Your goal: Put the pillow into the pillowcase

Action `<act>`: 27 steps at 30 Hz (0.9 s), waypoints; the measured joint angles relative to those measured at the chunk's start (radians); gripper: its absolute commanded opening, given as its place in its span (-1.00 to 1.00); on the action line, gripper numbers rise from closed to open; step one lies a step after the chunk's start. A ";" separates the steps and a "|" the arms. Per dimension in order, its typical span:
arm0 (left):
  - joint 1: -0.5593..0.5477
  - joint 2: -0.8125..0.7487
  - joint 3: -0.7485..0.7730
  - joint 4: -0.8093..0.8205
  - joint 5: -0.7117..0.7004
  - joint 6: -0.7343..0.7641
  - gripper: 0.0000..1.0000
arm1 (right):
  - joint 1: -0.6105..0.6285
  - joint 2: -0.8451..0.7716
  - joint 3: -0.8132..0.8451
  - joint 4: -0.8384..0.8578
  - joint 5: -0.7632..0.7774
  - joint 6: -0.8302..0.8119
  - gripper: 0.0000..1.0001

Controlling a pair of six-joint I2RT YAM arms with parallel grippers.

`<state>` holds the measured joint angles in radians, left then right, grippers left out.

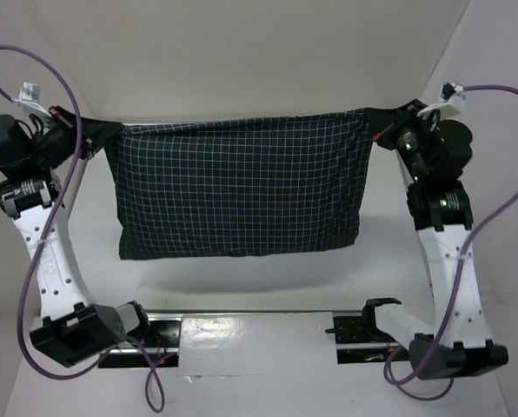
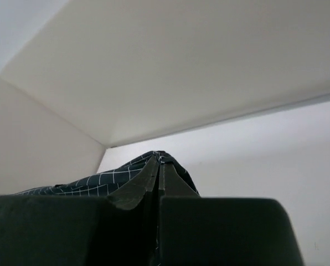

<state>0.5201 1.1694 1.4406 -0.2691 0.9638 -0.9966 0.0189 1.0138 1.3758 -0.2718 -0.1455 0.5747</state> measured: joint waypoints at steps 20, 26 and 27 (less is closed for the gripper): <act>-0.314 0.417 0.207 -0.298 -0.502 0.376 0.59 | -0.051 0.419 -0.085 -0.043 0.147 -0.024 1.00; -0.341 0.198 0.004 -0.184 -0.388 0.428 0.57 | -0.051 0.349 -0.138 -0.078 0.204 -0.028 1.00; -0.345 0.171 -0.052 -0.170 -0.370 0.434 0.57 | -0.051 0.347 -0.153 -0.091 0.217 -0.030 1.00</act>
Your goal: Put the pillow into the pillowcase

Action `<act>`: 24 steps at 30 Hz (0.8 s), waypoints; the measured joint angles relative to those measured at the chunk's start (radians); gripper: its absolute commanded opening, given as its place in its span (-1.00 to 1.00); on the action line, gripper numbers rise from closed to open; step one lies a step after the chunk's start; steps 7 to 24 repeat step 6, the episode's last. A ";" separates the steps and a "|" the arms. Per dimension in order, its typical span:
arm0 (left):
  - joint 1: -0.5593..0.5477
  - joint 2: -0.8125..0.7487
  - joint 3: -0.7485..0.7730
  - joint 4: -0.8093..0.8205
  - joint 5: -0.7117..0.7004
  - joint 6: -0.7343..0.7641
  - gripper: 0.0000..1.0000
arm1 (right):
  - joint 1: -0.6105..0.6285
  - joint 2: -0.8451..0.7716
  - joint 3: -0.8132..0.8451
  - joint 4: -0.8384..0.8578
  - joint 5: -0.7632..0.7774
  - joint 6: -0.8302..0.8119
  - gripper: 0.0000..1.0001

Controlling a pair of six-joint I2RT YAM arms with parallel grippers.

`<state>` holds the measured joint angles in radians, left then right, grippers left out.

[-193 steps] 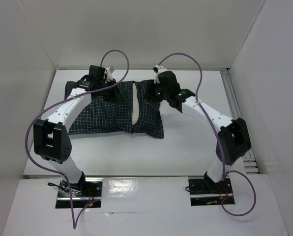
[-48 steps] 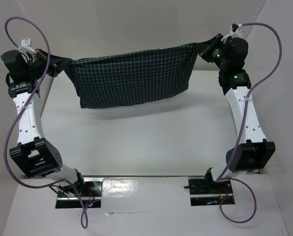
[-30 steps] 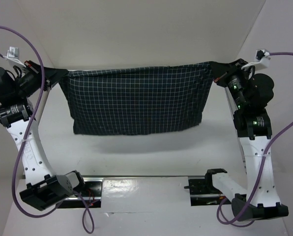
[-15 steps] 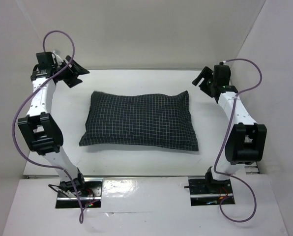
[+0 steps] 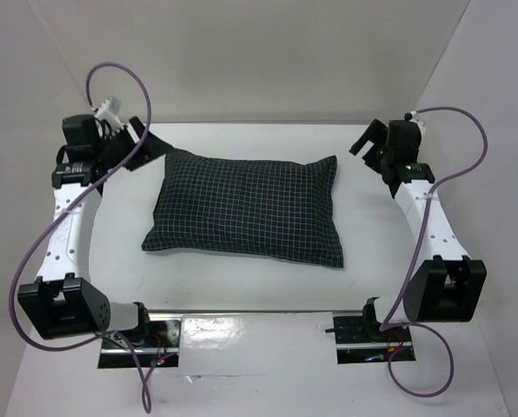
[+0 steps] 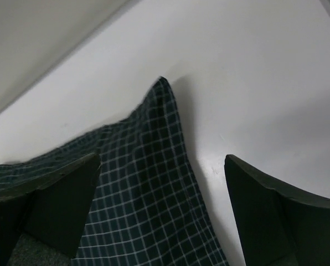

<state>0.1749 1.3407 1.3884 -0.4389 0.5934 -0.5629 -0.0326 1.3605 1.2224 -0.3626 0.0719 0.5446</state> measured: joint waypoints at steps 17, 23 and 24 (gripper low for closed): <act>-0.010 -0.035 -0.155 0.004 0.057 0.019 0.57 | 0.000 0.001 -0.033 -0.082 0.075 -0.012 0.96; -0.010 -0.035 -0.155 0.004 0.057 0.019 0.57 | 0.000 0.001 -0.033 -0.082 0.075 -0.012 0.96; -0.010 -0.035 -0.155 0.004 0.057 0.019 0.57 | 0.000 0.001 -0.033 -0.082 0.075 -0.012 0.96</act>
